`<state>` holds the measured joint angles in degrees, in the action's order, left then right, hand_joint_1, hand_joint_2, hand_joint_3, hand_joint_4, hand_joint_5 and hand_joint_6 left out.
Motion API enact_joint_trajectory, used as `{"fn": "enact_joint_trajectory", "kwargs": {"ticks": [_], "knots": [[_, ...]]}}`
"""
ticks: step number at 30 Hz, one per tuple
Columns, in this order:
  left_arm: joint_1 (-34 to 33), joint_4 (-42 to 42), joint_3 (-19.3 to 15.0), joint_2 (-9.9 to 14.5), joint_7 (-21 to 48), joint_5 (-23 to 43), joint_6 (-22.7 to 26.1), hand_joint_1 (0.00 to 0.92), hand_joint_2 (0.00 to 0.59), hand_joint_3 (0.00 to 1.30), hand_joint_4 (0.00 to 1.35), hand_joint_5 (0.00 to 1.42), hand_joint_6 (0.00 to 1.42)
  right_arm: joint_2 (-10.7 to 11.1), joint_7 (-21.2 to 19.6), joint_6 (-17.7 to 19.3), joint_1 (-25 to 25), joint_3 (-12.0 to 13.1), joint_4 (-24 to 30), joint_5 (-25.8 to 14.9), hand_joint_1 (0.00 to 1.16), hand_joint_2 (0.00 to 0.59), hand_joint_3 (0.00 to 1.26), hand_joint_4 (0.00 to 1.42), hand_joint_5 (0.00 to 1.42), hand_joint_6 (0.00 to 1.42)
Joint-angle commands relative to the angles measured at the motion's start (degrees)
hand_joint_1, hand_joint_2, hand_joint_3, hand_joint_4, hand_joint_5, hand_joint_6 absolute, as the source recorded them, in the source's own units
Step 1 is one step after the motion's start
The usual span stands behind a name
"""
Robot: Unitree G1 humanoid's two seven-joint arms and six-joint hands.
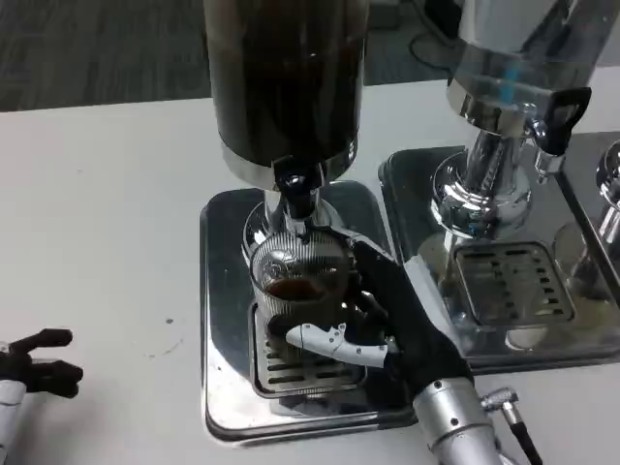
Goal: Grasp the cup under the faucet to collect the drink, then remove the cup.
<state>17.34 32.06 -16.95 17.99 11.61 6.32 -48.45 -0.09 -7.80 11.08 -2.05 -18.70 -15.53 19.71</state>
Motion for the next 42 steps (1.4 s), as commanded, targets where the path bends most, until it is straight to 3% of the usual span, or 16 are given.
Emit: {"fn": "enact_joint_trajectory", "kwargs": {"ticks": [1,21,42], "knots": [[0.5,-0.6,-0.2,-0.3,0.1,0.5,-0.4,0.0,0.192,0.49,0.63,0.63,0.29,-0.9,-1.0,1.0,2.2,-0.2,-2.6,-0.4,0.92,0.162,0.31,0.48,0.68,1.08],[-0.1,0.0,0.3,-0.7,0.3,0.5,-0.1,0.0,0.202,0.49,0.63,0.63,0.29,-1.3,-3.0,3.7,3.2,0.1,-2.9,0.0,0.95,0.176,0.38,0.54,0.76,1.22],[-1.6,1.1,0.7,-0.4,1.8,0.9,0.2,0.0,0.205,0.49,0.63,0.63,0.27,-1.9,-8.4,9.5,3.7,1.8,-3.8,0.5,0.94,0.174,0.45,0.62,0.86,1.33]]}}
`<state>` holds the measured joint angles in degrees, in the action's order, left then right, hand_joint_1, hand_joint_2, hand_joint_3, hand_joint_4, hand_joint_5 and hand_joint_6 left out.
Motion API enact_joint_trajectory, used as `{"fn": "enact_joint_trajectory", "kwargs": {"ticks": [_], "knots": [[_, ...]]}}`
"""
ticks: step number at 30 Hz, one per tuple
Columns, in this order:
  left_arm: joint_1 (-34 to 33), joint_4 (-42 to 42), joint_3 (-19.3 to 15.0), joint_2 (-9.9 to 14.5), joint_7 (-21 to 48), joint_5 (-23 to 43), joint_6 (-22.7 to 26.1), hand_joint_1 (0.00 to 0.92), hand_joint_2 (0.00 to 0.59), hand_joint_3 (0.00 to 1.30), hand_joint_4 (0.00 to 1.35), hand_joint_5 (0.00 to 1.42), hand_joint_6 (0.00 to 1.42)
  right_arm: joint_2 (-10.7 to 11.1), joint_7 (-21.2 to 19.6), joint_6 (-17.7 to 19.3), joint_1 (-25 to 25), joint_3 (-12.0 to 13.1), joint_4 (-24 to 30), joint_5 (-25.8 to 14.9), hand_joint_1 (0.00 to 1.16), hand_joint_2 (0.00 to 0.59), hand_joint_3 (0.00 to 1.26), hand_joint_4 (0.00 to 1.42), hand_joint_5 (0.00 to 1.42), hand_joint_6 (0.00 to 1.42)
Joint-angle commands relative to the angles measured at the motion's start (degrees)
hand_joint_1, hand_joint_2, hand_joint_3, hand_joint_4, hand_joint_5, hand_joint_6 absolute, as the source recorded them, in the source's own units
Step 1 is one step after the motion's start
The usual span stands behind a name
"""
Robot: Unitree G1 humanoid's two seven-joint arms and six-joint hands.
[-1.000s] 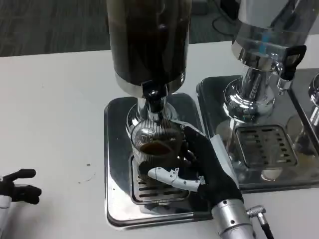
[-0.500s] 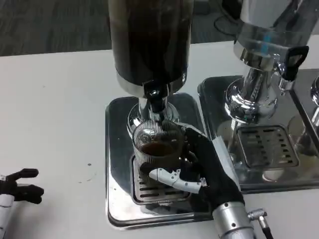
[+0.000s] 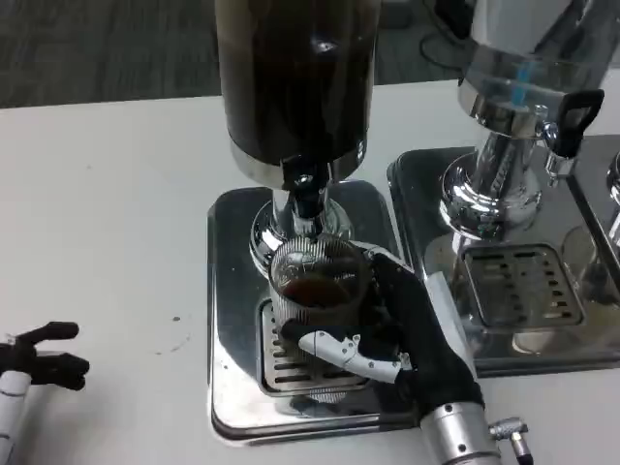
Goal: Grasp the cup under the faucet to collect the drink, then remove the cup.
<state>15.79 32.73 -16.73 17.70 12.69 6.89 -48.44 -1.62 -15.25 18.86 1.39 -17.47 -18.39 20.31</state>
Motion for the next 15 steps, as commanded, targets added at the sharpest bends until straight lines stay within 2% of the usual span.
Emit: {"fn": "enact_joint_trajectory", "kwargs": {"ticks": [1,5,8,13,15], "knots": [[0.0,0.5,0.4,-0.2,0.8,0.4,0.2,0.0,0.204,0.49,0.63,0.63,0.27,-0.4,-0.9,2.1,0.2,0.7,-1.0,-0.2,0.94,0.173,0.45,0.62,0.86,1.33],[0.1,0.6,0.4,-0.1,0.9,0.4,0.2,0.0,0.201,0.48,0.63,0.63,0.27,0.0,-1.8,2.9,1.0,1.1,0.5,0.7,0.94,0.173,0.46,0.63,0.87,1.34],[0.2,0.2,0.4,0.0,0.7,0.1,0.1,0.0,0.195,0.46,0.58,0.61,0.27,0.8,-2.3,3.2,1.8,1.5,2.4,1.7,0.94,0.174,0.46,0.63,0.87,1.34],[0.6,-2.4,0.1,2.0,-2.3,-6.5,-1.4,0.0,0.175,0.27,0.19,0.37,0.2,1.2,-2.4,2.9,3.3,1.9,4.7,2.5,0.95,0.175,0.46,0.63,0.88,1.34],[0.7,-3.8,0.0,2.9,-3.8,-9.7,-1.4,0.0,0.166,0.21,0.08,0.28,0.15,1.6,-2.9,3.1,3.5,1.7,5.5,3.7,0.95,0.175,0.47,0.63,0.88,1.34]]}}
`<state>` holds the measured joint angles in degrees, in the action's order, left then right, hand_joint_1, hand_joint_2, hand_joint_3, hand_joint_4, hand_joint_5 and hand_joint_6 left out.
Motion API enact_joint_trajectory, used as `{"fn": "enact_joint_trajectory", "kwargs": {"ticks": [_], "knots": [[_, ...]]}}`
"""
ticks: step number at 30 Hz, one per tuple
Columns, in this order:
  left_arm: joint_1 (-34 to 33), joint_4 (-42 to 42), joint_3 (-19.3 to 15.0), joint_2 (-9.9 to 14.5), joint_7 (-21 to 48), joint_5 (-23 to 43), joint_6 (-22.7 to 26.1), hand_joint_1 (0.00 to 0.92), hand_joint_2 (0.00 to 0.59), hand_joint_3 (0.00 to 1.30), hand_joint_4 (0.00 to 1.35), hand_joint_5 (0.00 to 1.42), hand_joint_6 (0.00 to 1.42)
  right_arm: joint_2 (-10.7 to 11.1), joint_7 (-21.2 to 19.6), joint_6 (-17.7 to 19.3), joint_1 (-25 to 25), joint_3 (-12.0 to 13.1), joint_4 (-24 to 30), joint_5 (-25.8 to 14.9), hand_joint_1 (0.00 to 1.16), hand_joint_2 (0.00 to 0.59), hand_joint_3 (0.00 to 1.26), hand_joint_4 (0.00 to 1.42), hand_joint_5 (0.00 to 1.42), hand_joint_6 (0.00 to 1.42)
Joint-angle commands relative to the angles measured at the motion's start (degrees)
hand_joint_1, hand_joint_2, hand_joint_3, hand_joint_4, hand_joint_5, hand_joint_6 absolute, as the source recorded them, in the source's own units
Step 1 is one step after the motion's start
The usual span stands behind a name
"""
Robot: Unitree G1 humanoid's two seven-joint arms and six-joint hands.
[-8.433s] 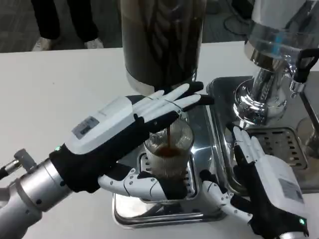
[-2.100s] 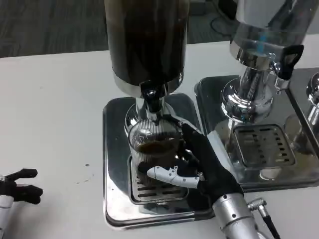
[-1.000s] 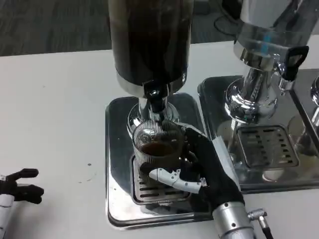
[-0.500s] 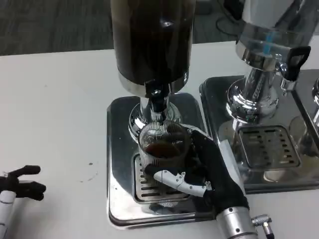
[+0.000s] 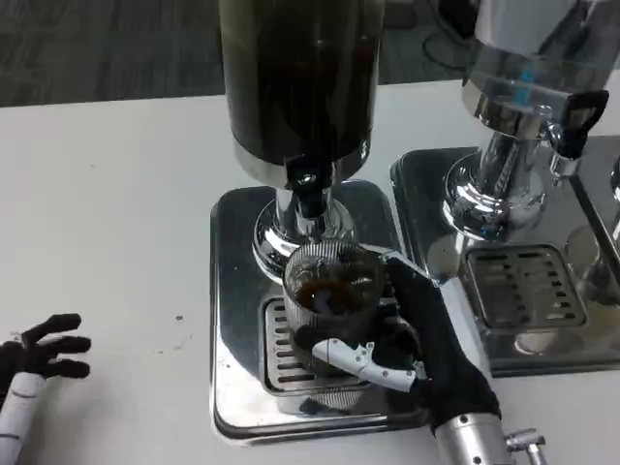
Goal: Grasp the cup under the faucet to collect the drink, then remove the cup.
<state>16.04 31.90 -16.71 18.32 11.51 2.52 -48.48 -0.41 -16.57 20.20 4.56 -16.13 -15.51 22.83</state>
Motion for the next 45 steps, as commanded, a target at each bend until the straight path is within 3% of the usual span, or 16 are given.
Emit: {"fn": "enact_joint_trajectory", "kwargs": {"ticks": [1,8,24,37,45], "knots": [[0.6,-3.9,0.0,2.7,-3.4,-6.9,-1.1,0.0,0.164,0.19,0.03,0.24,0.12,0.6,-1.8,1.8,0.3,0.2,3.0,1.9,0.95,0.175,0.47,0.63,0.88,1.34],[2.0,-10.9,0.2,5.0,-9.2,-17.8,0.8,0.0,0.151,0.05,0.0,0.04,0.0,-0.5,-0.9,1.0,0.6,1.5,2.5,-0.9,0.95,0.176,0.47,0.63,0.88,1.34],[3.3,-12.7,1.1,5.7,-12.2,-20.5,2.3,0.0,0.145,0.02,0.0,0.0,0.0,-0.6,-2.7,2.8,1.1,1.1,3.4,1.2,0.96,0.168,0.48,0.64,0.89,1.34],[5.4,-17.0,2.7,9.8,-15.1,-28.7,7.1,0.0,0.141,0.0,0.0,0.0,0.0,0.4,-4.2,3.7,4.4,1.1,7.6,3.6,0.96,0.166,0.51,0.65,0.91,1.36],[7.7,-21.7,4.1,13.6,-16.4,-37.3,11.1,0.0,0.115,0.0,0.0,0.0,0.0,0.9,-4.6,4.6,7.8,0.9,11.8,4.9,0.96,0.16,0.52,0.66,0.91,1.37]]}}
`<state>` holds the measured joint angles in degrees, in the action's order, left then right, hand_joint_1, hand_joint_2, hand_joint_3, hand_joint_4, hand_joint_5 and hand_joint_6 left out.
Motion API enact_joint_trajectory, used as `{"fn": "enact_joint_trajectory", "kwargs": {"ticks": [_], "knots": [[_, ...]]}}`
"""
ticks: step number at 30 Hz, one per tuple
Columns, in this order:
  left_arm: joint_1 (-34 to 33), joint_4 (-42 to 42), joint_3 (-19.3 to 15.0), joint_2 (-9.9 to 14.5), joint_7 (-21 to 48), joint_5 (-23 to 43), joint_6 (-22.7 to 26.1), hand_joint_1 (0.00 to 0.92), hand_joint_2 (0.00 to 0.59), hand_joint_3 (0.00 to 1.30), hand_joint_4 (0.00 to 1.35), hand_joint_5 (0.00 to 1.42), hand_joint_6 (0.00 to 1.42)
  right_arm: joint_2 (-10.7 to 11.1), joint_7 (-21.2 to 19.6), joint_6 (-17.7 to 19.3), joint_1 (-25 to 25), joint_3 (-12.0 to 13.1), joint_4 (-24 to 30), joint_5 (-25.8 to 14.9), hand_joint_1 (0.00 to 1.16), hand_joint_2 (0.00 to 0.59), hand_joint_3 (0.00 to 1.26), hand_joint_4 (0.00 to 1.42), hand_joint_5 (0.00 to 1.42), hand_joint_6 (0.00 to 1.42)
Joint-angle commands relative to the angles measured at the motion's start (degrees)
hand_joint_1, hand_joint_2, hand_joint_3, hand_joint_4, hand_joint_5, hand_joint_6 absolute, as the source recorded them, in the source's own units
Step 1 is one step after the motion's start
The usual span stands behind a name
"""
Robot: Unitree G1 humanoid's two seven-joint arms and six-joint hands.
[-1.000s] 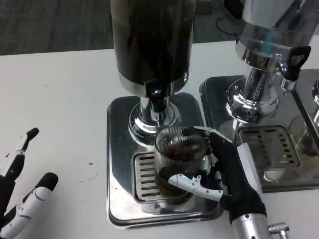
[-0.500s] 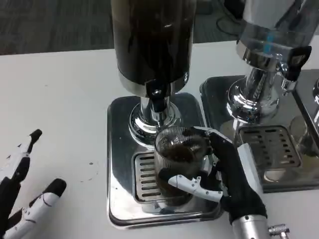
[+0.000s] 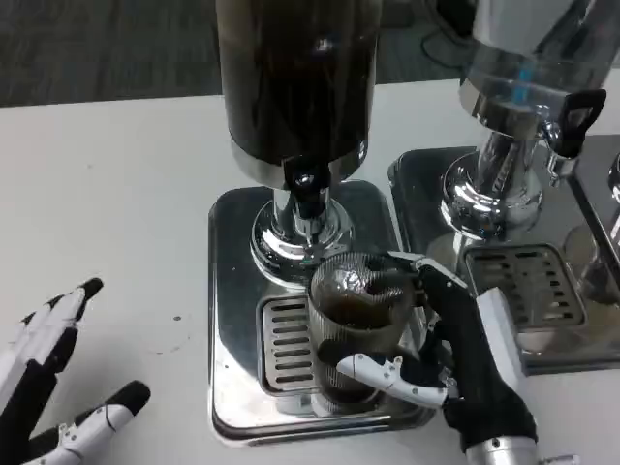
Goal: Grasp the cup under the faucet to collect the drink, then remove the cup.
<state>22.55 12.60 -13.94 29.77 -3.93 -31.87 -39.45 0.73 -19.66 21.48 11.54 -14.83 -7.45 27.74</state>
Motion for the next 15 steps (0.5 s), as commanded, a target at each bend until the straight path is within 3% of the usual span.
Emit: {"fn": "enact_joint_trajectory", "kwargs": {"ticks": [1,10,15], "knots": [[1.4,-2.7,1.6,2.5,-1.0,-3.2,2.4,0.0,0.115,0.0,0.0,0.0,0.0,-0.3,-1.4,3.4,1.1,-0.4,4.1,-0.1,0.96,0.16,0.52,0.66,0.91,1.37],[2.9,-4.9,3.7,4.5,-2.0,-5.7,4.4,0.0,0.102,0.0,0.0,0.0,0.0,0.8,-0.8,4.5,4.7,-1.3,8.0,0.7,0.96,0.158,0.53,0.67,0.92,1.37],[4.3,-6.8,4.2,5.1,-2.0,-6.2,5.3,0.0,0.088,0.0,0.0,0.0,0.0,1.2,0.7,5.0,6.8,-1.7,10.2,-1.5,0.96,0.158,0.53,0.67,0.92,1.37]]}}
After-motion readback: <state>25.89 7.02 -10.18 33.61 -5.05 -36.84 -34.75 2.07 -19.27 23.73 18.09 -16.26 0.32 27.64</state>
